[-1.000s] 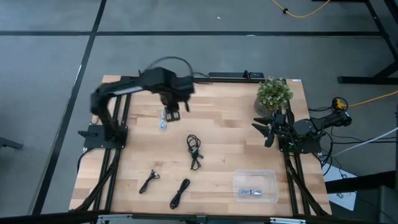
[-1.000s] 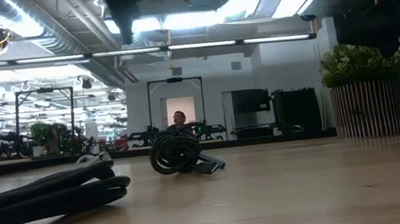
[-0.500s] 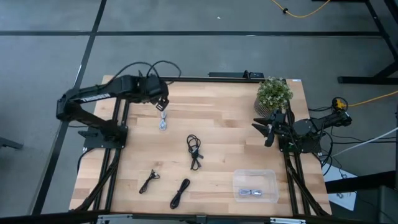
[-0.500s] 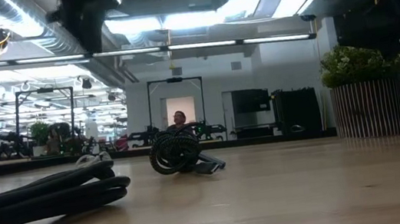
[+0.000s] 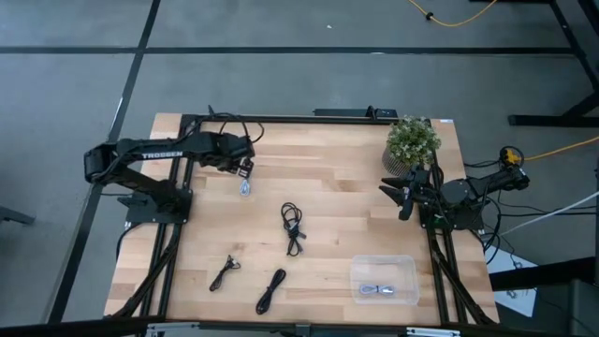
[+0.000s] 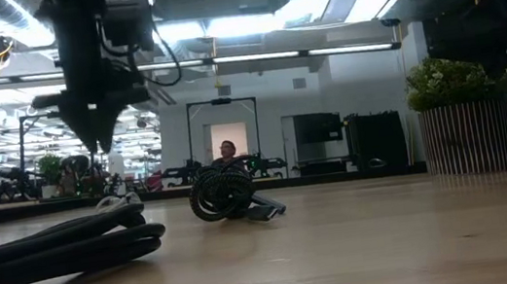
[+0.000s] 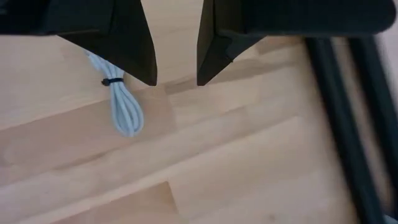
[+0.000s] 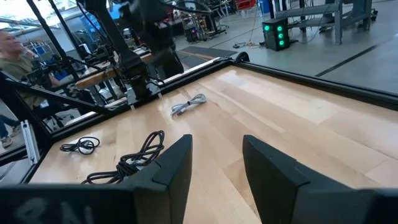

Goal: Pick and place USB-C Cables
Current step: Put the white charger cable into the transparent bin

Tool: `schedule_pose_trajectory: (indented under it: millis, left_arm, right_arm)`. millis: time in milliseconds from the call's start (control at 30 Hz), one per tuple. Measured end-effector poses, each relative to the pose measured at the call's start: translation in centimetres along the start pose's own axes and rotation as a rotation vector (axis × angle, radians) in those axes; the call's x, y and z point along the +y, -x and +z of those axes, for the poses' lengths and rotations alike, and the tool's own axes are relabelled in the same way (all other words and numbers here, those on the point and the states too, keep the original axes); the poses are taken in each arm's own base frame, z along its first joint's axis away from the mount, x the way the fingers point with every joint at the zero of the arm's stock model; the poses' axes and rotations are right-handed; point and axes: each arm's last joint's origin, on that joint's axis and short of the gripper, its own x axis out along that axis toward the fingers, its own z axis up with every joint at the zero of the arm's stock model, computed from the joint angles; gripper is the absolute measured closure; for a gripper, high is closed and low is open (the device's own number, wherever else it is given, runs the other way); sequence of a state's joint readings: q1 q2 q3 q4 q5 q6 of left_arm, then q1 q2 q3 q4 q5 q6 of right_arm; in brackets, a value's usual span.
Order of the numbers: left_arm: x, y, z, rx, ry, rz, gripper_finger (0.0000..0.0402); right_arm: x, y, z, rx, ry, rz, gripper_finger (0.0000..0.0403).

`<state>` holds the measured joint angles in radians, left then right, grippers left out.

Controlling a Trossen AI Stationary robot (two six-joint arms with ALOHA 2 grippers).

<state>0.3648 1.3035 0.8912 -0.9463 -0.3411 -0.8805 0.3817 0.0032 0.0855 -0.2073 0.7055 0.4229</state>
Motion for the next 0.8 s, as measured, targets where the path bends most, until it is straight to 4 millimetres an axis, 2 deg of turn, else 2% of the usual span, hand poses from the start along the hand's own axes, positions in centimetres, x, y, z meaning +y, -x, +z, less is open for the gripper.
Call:
schedule_pose_trajectory:
  millis: [133,267,600,800]
  left_arm:
    - [-0.6,-0.8,0.6,-0.037,-0.004,-0.121,0.0294]
    - [-1.5,-0.7,1.2,-0.065,0.002,-0.245,0.0294]
    - [-2.0,-0.7,0.6,-0.052,0.093,-0.242,0.0294]
    - [-3.1,-1.7,-0.5,-0.063,0.136,-0.146,0.0294]
  right_arm:
    - [0.0,0.0,0.0,0.0,-0.016,0.0,0.0256]
    - [0.0,0.0,0.0,0.0,-0.022,0.0,0.0256]
    - [0.0,0.0,0.0,0.0,-0.019,0.0,0.0256]
    - [0.0,0.0,0.0,0.001,-0.016,0.0,0.0256]
